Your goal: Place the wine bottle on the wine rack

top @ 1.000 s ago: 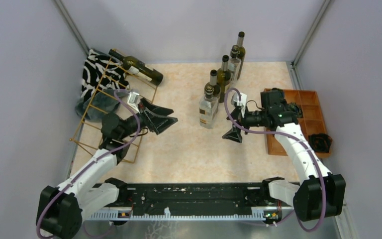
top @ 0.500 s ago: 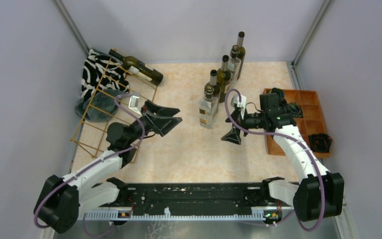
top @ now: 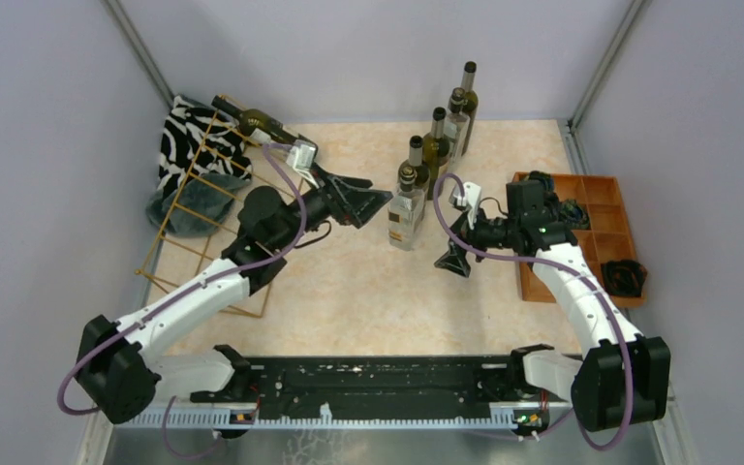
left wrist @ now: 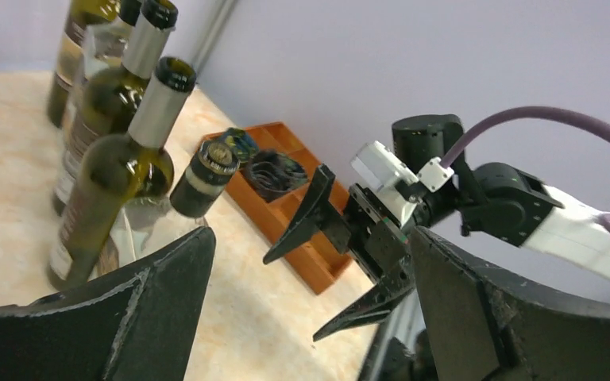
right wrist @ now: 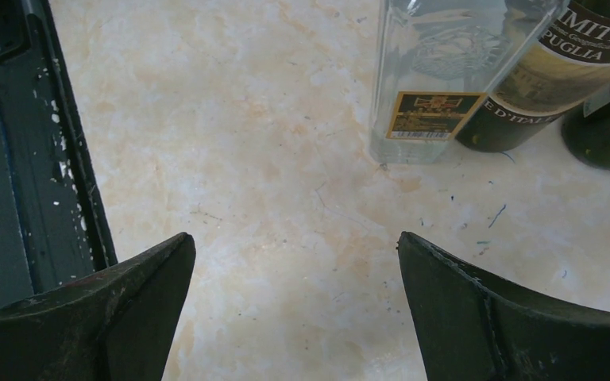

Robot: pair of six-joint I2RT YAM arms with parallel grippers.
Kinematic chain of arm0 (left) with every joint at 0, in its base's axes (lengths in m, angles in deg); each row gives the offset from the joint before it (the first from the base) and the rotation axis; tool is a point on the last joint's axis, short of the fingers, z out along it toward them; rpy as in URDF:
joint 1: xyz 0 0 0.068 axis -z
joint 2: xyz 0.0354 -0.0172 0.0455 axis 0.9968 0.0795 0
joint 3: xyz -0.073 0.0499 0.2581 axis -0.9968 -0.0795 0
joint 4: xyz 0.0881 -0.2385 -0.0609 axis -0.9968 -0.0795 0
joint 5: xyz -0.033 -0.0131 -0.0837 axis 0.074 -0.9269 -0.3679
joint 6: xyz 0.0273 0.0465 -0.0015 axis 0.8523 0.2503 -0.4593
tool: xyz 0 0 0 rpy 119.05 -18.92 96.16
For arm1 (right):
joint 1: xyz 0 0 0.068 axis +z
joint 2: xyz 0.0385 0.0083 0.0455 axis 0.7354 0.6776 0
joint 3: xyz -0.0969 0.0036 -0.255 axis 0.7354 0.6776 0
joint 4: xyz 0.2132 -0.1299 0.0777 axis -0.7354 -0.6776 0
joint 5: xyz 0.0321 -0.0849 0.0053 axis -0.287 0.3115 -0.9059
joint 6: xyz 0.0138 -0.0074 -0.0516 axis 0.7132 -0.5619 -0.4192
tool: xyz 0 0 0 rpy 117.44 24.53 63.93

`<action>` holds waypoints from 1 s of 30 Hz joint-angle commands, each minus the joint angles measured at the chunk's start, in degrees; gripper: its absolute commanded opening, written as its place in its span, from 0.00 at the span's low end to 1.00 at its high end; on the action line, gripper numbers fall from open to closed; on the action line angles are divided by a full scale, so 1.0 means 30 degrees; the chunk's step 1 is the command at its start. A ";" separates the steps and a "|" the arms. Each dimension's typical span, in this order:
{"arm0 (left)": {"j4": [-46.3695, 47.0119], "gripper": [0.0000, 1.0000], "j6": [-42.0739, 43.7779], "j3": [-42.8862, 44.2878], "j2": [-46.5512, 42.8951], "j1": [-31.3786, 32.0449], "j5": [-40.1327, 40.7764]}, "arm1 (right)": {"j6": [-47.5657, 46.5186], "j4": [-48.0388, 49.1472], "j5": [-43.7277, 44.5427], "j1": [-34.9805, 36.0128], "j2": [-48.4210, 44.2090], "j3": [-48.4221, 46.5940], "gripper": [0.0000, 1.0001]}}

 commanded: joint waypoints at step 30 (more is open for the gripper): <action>-1.2702 0.80 0.9488 1.2327 0.8621 0.4210 1.0109 | 0.1108 0.2126 0.2564 -0.0185 -0.0662 -0.0338 0.98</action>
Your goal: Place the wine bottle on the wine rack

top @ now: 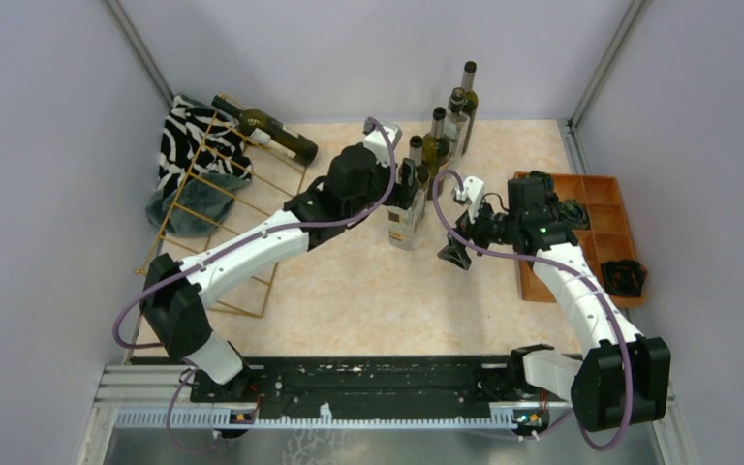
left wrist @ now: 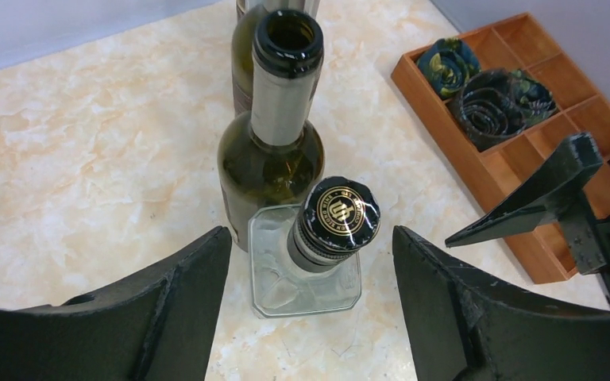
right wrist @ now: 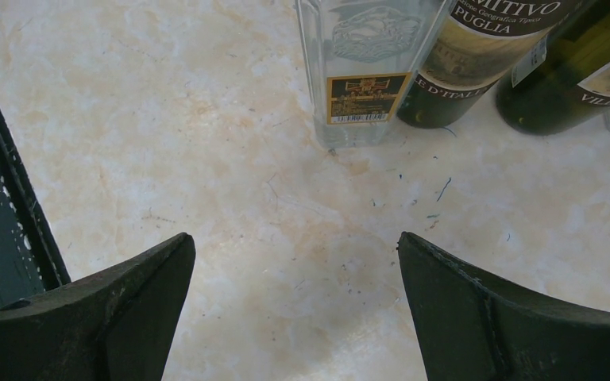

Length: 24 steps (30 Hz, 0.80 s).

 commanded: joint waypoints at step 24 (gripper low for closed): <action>-0.0547 0.01 0.2003 0.1615 0.1849 0.0808 0.1292 | -0.0073 0.0950 -0.0479 -0.0134 -0.0355 -0.0165 0.98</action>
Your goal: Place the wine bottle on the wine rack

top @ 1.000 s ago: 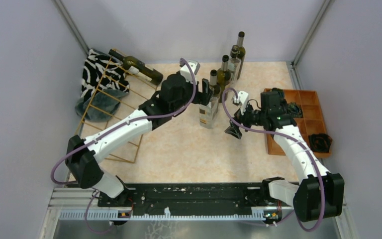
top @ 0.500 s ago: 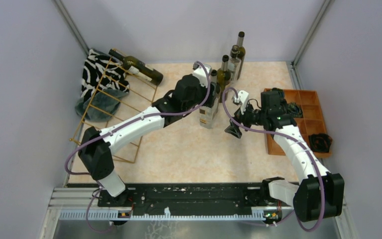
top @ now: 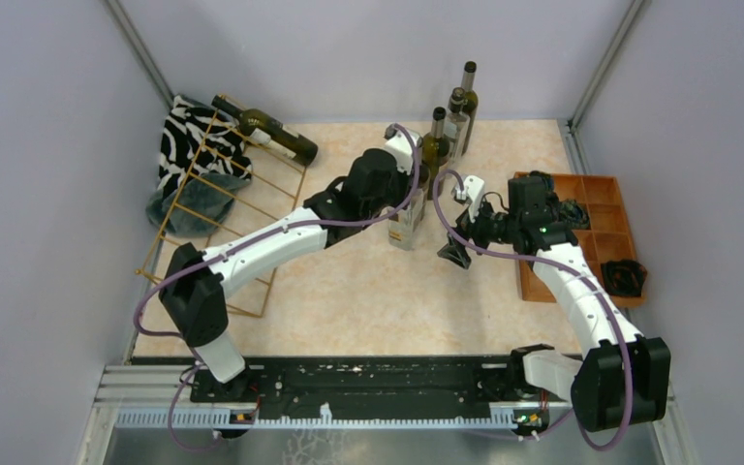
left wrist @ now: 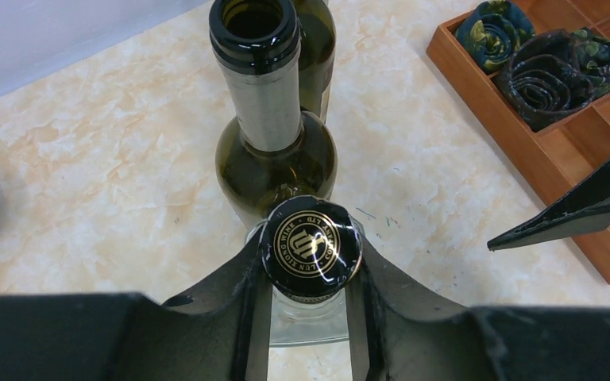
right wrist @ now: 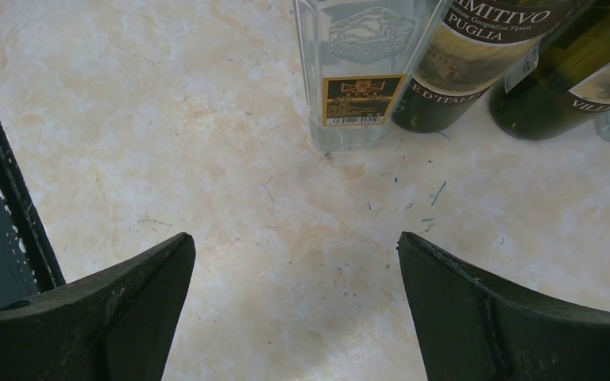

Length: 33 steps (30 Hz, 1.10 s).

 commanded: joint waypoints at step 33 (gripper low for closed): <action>1.1374 0.00 -1.2371 -1.0982 -0.8314 -0.3158 -0.8757 | 0.0429 0.2365 -0.3149 0.3073 0.0319 0.1067 0.97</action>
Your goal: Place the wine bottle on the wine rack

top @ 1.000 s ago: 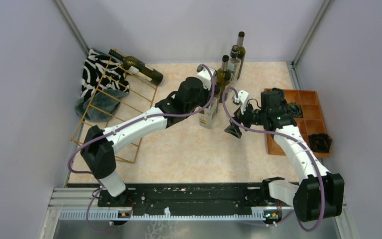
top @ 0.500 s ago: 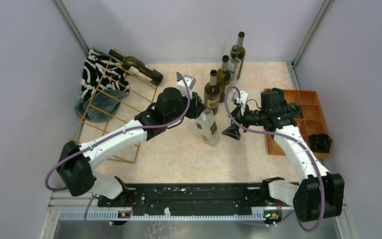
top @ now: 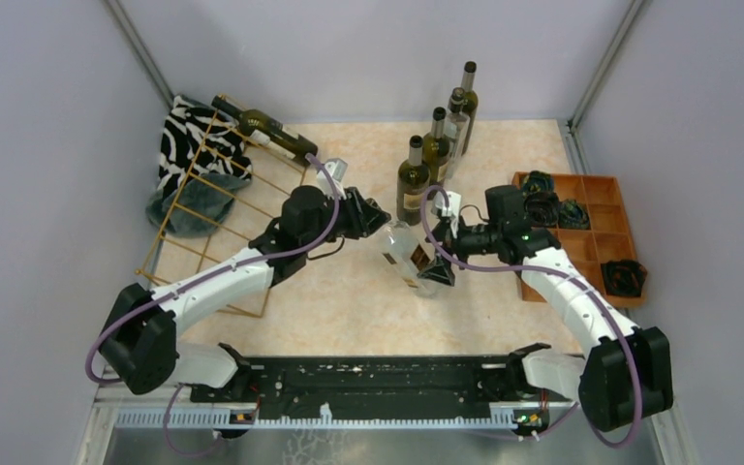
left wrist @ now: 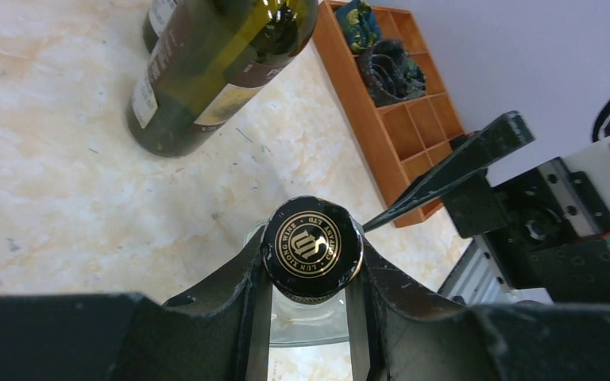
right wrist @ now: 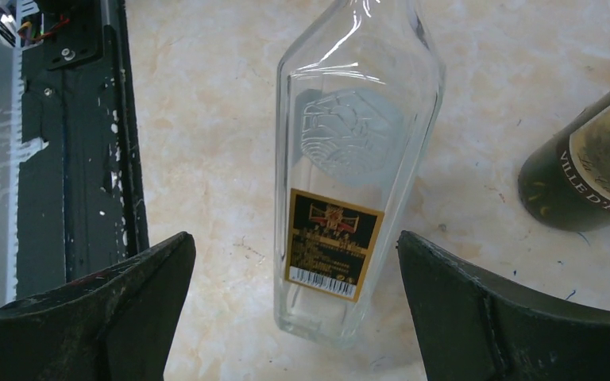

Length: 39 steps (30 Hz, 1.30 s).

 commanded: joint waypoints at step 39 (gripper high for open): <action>1.0685 0.00 -0.7641 -0.4550 -0.2442 -0.0530 0.0517 | -0.1285 0.0598 0.2541 0.2143 0.1730 -0.0085 0.97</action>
